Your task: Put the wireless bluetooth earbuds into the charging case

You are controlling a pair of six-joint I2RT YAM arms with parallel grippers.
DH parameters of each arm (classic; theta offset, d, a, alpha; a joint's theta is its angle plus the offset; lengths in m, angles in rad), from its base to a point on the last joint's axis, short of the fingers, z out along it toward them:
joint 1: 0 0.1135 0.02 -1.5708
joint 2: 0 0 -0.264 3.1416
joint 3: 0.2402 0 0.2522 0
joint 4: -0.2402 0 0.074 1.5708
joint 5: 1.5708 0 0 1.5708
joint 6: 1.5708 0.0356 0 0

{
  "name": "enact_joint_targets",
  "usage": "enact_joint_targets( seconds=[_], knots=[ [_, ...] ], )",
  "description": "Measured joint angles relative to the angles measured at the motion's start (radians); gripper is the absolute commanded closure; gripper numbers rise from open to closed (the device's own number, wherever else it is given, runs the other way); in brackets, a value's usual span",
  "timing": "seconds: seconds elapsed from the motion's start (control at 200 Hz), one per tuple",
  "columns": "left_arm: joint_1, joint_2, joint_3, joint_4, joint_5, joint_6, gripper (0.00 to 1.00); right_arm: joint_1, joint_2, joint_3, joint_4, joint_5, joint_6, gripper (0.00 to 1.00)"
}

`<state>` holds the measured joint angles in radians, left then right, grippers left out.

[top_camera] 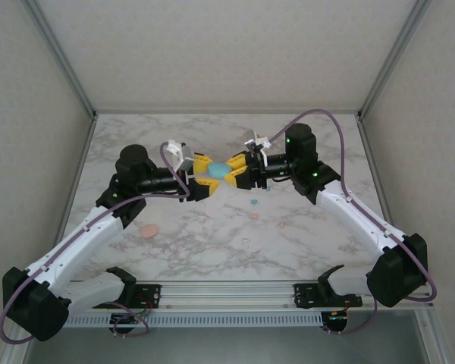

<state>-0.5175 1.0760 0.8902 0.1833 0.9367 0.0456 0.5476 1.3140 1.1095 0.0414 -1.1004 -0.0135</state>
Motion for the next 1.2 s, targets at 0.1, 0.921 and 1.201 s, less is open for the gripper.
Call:
enact_joint_targets(
  seconds=[0.1, 0.921, 1.201],
  knots=[
    [0.000, 0.005, 0.003, -0.002, -0.004, 0.001, 0.46, 0.000, 0.000, -0.002, 0.001, 0.000, 0.001, 0.65],
    [0.000, 0.025, 0.032, -0.027, -0.019, 0.014, 0.48, 0.000, -0.003, -0.047, 0.135, 0.012, 0.066, 0.65],
    [-0.001, 0.025, 0.033, -0.028, -0.019, 0.014, 0.42, 0.000, -0.009, -0.071, 0.186, 0.034, 0.097, 0.66]
  ],
)
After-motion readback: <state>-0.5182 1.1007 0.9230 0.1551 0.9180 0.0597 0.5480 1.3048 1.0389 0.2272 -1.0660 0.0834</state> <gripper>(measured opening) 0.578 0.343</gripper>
